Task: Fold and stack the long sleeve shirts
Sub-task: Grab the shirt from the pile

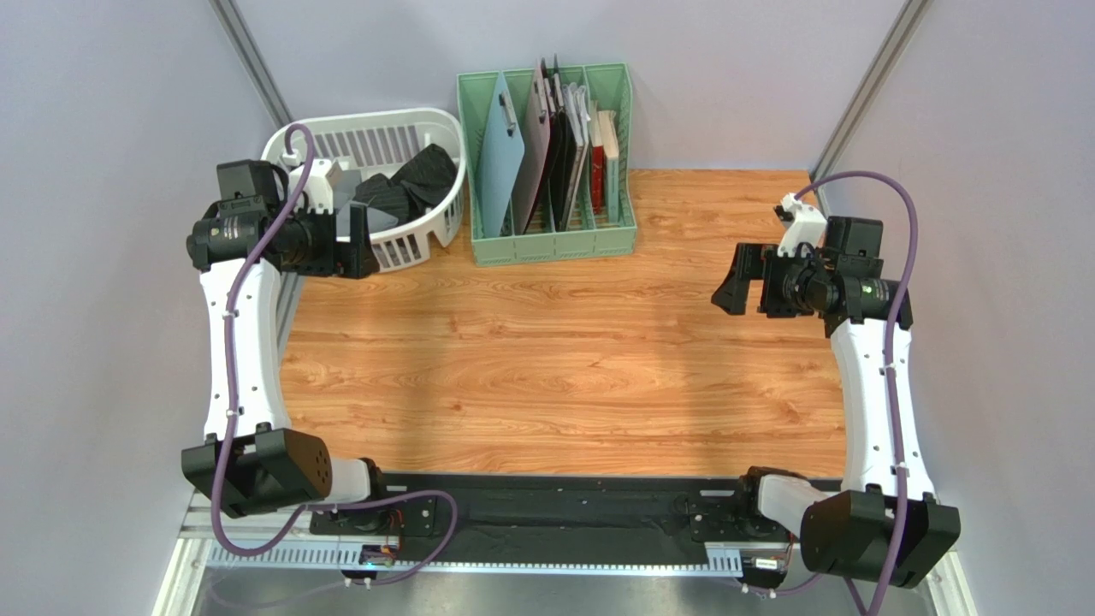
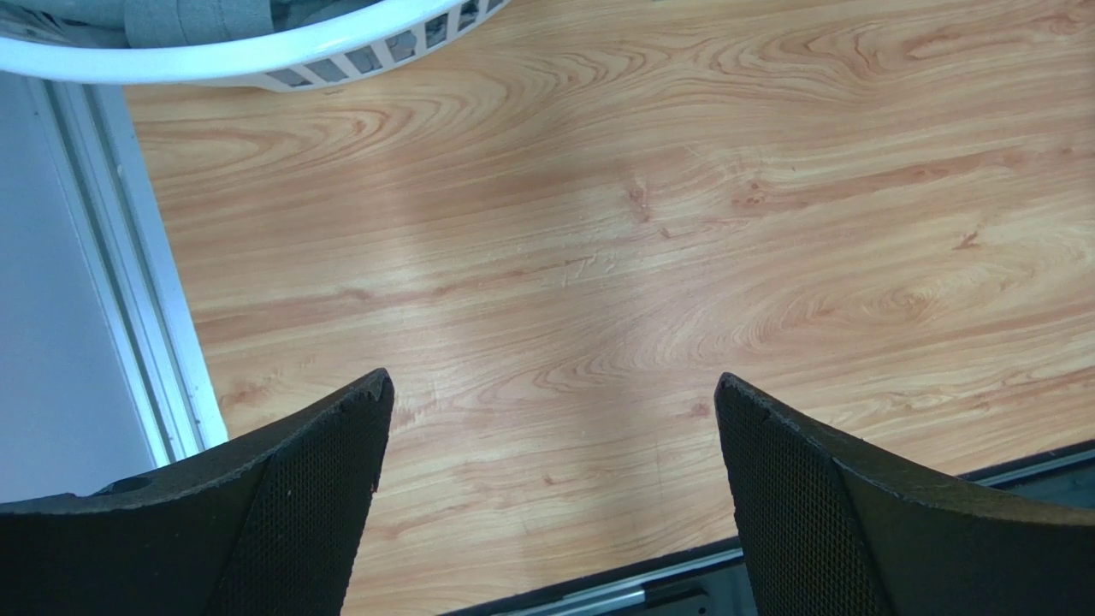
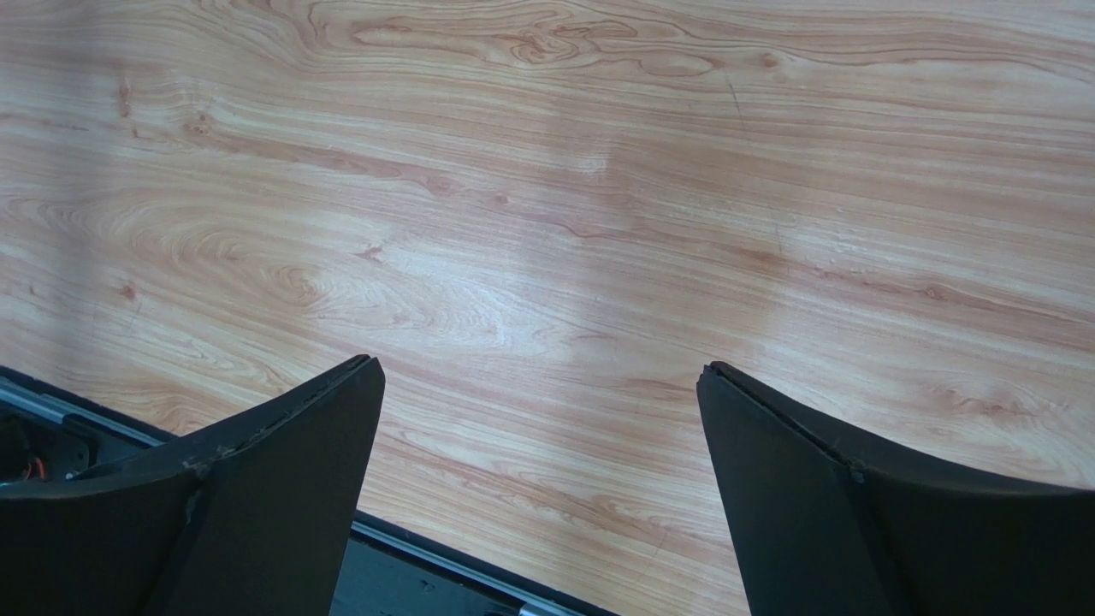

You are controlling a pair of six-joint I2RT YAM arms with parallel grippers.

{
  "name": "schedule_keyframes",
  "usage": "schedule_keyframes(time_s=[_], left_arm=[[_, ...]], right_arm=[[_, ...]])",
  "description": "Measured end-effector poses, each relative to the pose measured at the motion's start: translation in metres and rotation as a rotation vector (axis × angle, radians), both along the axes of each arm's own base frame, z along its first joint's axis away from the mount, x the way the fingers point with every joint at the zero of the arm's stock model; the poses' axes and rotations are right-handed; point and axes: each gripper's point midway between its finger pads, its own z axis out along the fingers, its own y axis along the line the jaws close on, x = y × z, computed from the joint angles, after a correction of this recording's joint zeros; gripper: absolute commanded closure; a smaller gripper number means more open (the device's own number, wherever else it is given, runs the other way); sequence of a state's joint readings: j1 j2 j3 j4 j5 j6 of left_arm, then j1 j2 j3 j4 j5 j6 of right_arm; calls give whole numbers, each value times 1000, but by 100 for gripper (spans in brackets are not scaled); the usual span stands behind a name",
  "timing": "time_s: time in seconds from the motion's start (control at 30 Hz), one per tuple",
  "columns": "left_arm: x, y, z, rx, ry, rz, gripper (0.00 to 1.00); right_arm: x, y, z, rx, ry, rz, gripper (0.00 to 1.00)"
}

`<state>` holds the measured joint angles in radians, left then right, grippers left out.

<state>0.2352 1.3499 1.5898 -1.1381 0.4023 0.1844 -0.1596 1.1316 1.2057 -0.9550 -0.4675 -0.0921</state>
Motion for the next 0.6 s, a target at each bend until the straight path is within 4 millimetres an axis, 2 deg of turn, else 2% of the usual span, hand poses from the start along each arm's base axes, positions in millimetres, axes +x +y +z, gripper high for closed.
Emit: schedule_keyframes(time_s=[0.17, 0.3, 0.43, 0.6], left_arm=[[-1, 3, 3, 18, 1, 10, 1], [12, 7, 23, 31, -42, 11, 1], [49, 13, 46, 41, -94, 6, 1], [140, 23, 66, 67, -191, -14, 1]], right_arm=[[-1, 4, 1, 19, -2, 15, 0], [-1, 6, 2, 29, -4, 23, 0], [-1, 8, 3, 39, -5, 31, 0], [-2, 10, 1, 47, -3, 35, 0]])
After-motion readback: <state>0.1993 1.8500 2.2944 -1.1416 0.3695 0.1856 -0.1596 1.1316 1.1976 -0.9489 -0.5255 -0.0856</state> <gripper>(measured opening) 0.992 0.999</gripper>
